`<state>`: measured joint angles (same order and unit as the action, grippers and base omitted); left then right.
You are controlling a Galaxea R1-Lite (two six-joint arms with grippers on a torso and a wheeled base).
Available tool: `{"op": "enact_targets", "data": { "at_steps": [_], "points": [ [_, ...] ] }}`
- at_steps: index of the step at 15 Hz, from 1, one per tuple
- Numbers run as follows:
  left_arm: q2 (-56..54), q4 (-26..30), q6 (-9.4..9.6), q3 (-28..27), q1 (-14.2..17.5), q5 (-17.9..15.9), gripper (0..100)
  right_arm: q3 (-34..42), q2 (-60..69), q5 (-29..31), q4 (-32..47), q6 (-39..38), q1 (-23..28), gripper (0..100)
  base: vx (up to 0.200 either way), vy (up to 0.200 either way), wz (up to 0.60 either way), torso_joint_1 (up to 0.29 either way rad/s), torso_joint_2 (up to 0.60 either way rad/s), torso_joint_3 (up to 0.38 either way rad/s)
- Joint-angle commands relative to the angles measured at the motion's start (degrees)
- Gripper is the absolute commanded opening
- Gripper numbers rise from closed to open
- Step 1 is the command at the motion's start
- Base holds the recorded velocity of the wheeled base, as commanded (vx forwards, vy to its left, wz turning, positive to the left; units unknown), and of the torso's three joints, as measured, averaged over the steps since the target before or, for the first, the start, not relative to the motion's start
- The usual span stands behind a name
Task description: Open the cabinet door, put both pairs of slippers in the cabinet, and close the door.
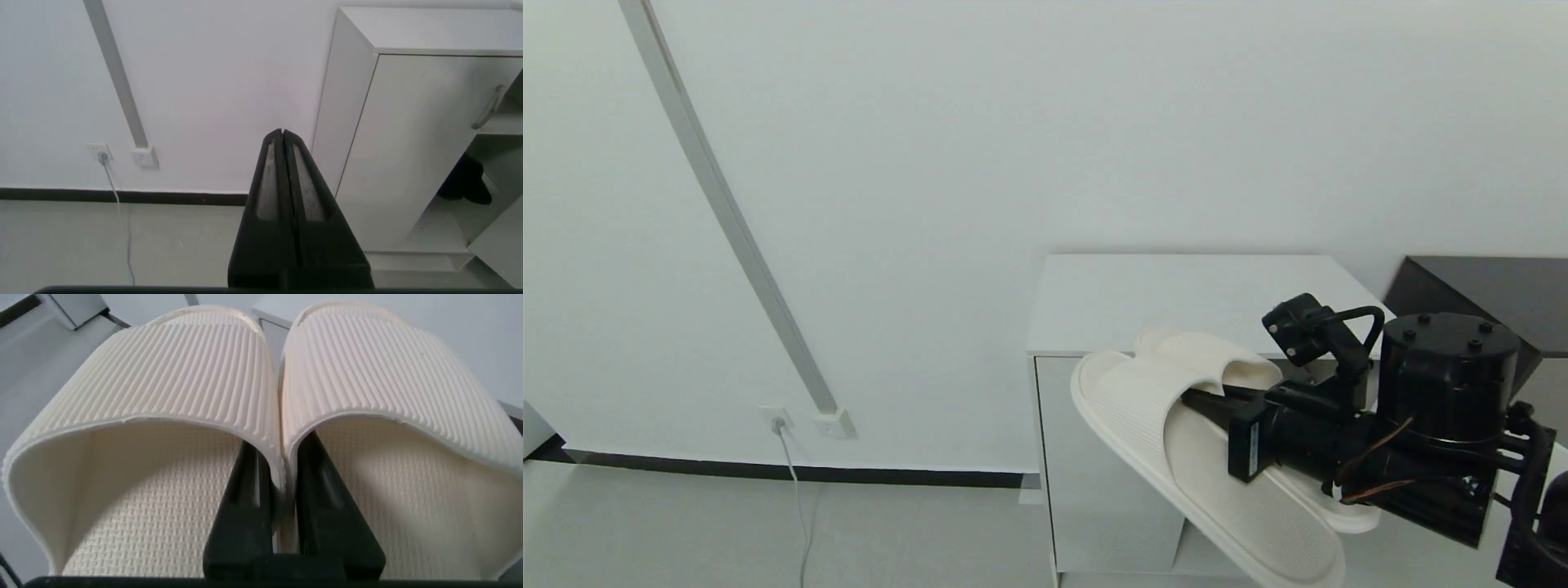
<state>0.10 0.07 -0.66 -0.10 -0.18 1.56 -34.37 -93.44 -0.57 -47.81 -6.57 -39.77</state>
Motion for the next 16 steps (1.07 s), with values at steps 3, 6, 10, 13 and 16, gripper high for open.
{"op": "enact_targets", "data": {
  "at_steps": [3, 6, 10, 13, 16],
  "points": [
    [0.1, 0.0, -0.04, 0.0, 0.1, 0.0, 0, 0.8, -1.6, 0.0, -0.3, 0.1, -0.6, 0, 0.000, 0.000, 0.00, 0.000, 0.00, 0.000],
    [0.0, 0.0, -0.04, 0.0, 0.0, 0.0, 0, 1.1, -1.6, 0.0, -0.4, 0.1, -0.6, 0, 0.000, 0.000, 0.00, 0.000, 0.00, 0.000],
    [0.1, 0.1, -0.04, 0.0, 0.1, 0.0, 0, 1.1, -1.7, 0.1, -0.4, 0.1, -0.6, 0, 0.000, -0.100, 0.00, -0.001, 0.00, 0.001],
    [0.1, 0.0, -0.04, 0.0, 0.0, 0.0, 0, 1.1, -1.7, 0.1, -0.3, 0.1, -0.6, 0, 0.000, -0.200, 0.00, 0.002, 0.00, 0.002],
    [0.0, 0.0, -0.13, 0.0, 0.1, 0.0, 0, 1.4, -1.9, 0.1, -0.3, 0.2, -0.6, 0, 0.000, -0.200, 0.00, 0.002, 0.00, 0.004]
  ]
}}
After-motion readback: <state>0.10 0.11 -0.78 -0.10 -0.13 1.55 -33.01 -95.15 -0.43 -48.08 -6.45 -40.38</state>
